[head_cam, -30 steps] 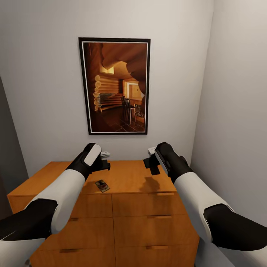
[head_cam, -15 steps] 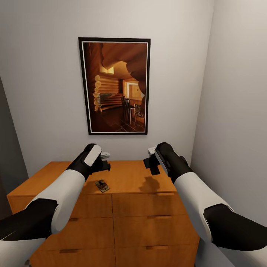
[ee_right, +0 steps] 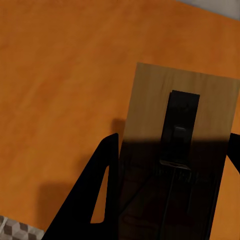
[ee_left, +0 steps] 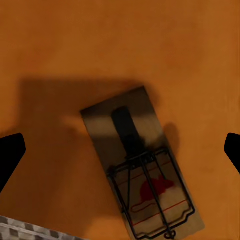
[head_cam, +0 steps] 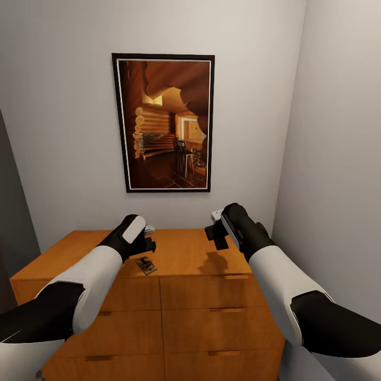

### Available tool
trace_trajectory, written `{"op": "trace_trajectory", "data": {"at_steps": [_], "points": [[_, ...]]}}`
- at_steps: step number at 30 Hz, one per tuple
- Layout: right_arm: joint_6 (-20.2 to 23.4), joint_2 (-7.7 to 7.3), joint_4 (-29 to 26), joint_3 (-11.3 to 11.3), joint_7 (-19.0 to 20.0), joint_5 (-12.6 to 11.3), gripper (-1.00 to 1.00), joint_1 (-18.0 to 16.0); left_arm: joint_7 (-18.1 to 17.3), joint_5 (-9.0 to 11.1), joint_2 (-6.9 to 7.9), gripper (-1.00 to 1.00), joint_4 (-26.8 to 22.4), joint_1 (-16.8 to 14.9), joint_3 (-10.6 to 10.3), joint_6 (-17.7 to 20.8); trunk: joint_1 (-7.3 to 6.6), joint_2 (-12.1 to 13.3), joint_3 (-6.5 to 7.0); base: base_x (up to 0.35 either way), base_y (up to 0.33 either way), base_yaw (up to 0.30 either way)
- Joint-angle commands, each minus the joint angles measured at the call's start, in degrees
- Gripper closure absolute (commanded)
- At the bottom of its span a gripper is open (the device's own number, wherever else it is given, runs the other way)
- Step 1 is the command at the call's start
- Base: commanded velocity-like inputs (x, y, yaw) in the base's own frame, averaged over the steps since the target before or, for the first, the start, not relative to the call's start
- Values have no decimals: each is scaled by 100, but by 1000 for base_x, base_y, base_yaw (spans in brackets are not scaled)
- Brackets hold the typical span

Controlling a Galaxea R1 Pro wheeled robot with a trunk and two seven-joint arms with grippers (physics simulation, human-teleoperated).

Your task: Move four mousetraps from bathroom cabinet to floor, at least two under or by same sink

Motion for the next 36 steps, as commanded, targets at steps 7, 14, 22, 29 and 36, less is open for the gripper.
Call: {"op": "trace_trajectory", "data": {"at_steps": [7, 14, 22, 29, 36], "points": [[21, -2, -5, 4, 65, 52, 100, -4, 49, 65, -7, -100, 16, -3, -28, -27, 0, -4, -7, 0, 0, 0], [21, -2, -5, 4, 65, 52, 100, -4, 49, 66, -42, -100, 38, -3, -20, -59, 0, -4, -7, 0, 0, 0], [21, 3, -5, 4, 71, 52, 100, -4, 84, 59, -117, -100, 240, -4, -26, -286, 0, -4, -7, 0, 0, 0], [21, 7, -5, 4, 74, 56, 100, -4, 774, 44, -263, -100, 412, -4, -27, -588, 0, -4, -7, 0, 0, 0], [21, 7, -5, 4, 74, 54, 100, -4, 1005, 40, -330, -100, 433, -4, -20, -635, 0, -4, -7, 0, 0, 0]]}}
